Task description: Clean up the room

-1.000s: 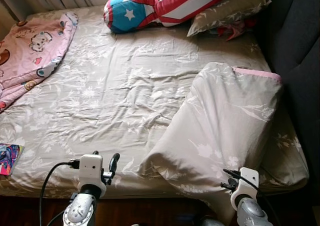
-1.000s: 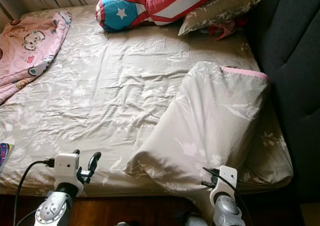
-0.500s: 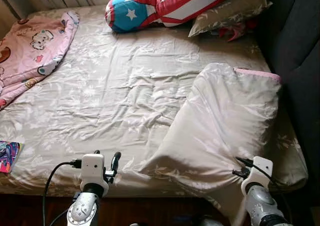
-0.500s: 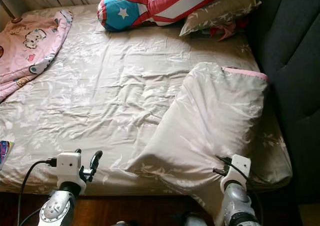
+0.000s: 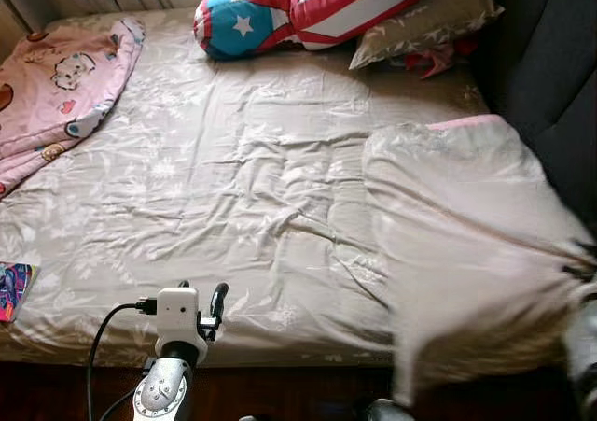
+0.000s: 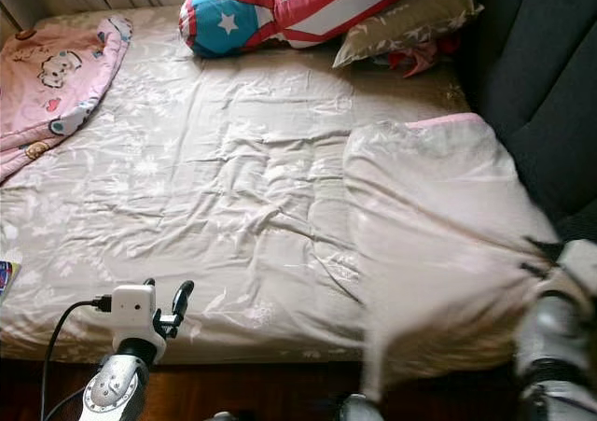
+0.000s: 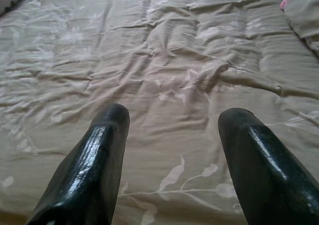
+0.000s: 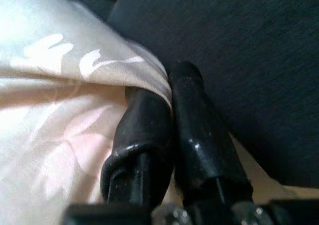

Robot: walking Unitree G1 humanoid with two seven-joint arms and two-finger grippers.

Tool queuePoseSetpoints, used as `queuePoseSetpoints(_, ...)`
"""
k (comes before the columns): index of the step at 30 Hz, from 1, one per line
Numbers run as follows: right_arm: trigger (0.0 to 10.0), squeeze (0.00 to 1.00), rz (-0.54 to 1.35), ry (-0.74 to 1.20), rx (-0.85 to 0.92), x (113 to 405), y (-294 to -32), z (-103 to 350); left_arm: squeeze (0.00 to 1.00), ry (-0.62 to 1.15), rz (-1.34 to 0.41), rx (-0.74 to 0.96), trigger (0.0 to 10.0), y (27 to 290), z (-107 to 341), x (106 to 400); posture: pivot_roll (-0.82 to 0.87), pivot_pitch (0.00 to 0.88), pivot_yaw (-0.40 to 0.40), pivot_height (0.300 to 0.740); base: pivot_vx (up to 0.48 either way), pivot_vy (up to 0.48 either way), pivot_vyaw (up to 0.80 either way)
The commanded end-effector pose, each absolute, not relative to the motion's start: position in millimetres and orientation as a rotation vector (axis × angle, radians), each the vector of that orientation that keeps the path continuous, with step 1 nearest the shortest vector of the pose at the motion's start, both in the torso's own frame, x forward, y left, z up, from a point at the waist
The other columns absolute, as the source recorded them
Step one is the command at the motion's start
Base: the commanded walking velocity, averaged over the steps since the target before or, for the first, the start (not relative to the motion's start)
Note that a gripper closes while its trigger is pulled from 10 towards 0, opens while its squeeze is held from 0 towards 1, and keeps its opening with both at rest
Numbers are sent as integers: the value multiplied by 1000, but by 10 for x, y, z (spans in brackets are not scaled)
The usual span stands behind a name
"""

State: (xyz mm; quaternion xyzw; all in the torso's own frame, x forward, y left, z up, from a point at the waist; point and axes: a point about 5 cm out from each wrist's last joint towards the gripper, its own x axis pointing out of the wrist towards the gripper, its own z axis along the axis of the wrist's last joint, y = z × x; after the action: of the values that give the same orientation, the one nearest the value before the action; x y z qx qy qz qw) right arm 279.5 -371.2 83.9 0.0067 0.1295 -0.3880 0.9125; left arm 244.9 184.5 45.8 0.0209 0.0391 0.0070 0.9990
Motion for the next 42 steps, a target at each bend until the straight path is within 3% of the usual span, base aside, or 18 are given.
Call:
queuePoseSetpoints(1,10000,0,-821,245,-9,2777,-3751,886,0,115,23,50,10000,1872,360,2380,-111,211,3,740,0,0,0)
queuePoseSetpoints(13,10000,0,-727,377,52,2748,-3352,449,0,121,20,55,10000,1881,341,2374,-79,205,7,740,0,0,0)
queuePoseSetpoints(14,10000,1000,-731,379,55,2744,-3349,441,0,121,21,56,10000,1884,338,2373,-79,205,7,740,0,0,0)
queuePoseSetpoints(18,10000,1000,-674,333,-32,2825,-3286,513,0,129,22,55,10000,1882,306,2348,-81,203,9,740,0,0,0)
queuePoseSetpoints(19,10000,584,-633,309,-70,2868,-3243,547,0,134,19,54,10000,1873,291,2343,-85,202,9,740,0,0,0)
queuePoseSetpoints(20,10000,0,-612,300,-72,2886,-3217,553,0,136,18,53,10000,1868,286,2342,-86,201,9,740,0,0,0)
queuePoseSetpoints(27,10000,0,-326,325,-15,2958,-2734,344,0,193,37,8,10000,1854,154,2315,-90,187,8,740,0,0,0)
queuePoseSetpoints(31,10000,0,-158,489,-37,2734,-2393,-51,0,268,52,23,10000,1904,-8,2251,-97,167,7,740,0,0,0)
queuePoseSetpoints(36,10000,0,-122,717,-53,2208,-2264,-518,0,318,78,50,10000,2102,-63,2307,-69,144,3,740,0,0,0)
queuePoseSetpoints(38,10000,0,-118,724,-57,2195,-2260,-529,0,322,78,50,10000,2106,-73,2303,-69,144,3,740,0,0,0)
queuePoseSetpoints(42,10000,0,-82,836,-81,1913,-2177,-719,0,538,142,56,10000,2216,-453,2010,-92,119,-6,740,0,0,0)
